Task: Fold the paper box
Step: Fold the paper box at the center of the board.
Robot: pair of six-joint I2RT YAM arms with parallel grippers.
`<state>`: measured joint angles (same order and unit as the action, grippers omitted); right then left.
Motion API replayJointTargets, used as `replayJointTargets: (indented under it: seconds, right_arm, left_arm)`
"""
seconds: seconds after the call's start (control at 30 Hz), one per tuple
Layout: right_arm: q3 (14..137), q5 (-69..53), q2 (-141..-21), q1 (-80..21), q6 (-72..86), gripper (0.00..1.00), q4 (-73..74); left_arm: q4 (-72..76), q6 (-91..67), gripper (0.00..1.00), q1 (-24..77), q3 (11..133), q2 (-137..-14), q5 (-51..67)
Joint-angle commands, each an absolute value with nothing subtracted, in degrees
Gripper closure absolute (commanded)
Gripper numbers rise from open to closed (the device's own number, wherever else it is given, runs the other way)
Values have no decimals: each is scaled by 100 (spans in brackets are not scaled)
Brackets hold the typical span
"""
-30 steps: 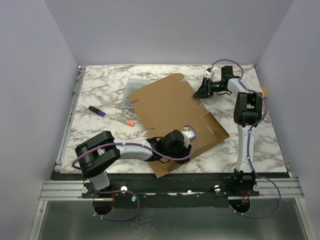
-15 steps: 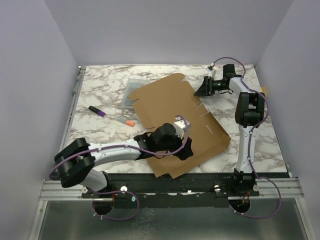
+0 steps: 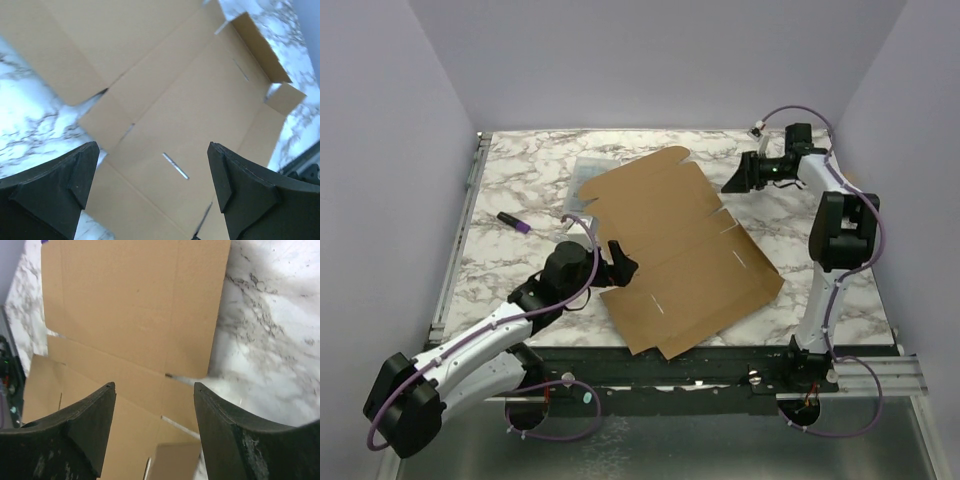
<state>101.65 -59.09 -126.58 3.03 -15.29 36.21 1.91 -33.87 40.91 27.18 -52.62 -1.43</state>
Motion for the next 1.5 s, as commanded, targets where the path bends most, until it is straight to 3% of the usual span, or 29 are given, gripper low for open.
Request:
replayJointTargets:
  seconds: [0.0, 0.4, 0.57, 0.87, 1.13, 1.27, 1.47]
  right_arm:
    - [9285, -5333, -11485, 351, -2352, 32, 3841]
    - [6766, -3834, -9595, 360, -2633, 32, 3387]
    - [6434, -3289, -9491, 360, -2646, 32, 3255]
    - [6125, -2861, -9580, 351, -2689, 35, 3077]
    - [5971, -2498, -9553, 351, -2707, 50, 2728]
    - [5952, -2379, -9460, 351, -2725, 60, 2596]
    - [5972, -2299, -9269, 350, -2660, 78, 2311]
  left_arm:
    - [-89, -3770, 1, 3729, 2611, -5235, -713]
    - [1862, -3828, 8, 2467, 2419, -6774, -325]
    - [2645, -3944, 12, 2376, 2418, -7330, -19]
    - [3137, -4050, 29, 2357, 2622, -8124, 132]
    - [3731, -4214, 55, 2356, 2722, -8593, 270]
    - [3987, -4225, 79, 2356, 2734, -8743, 373]
    - [4520, -4135, 92, 2356, 2598, -8683, 641]
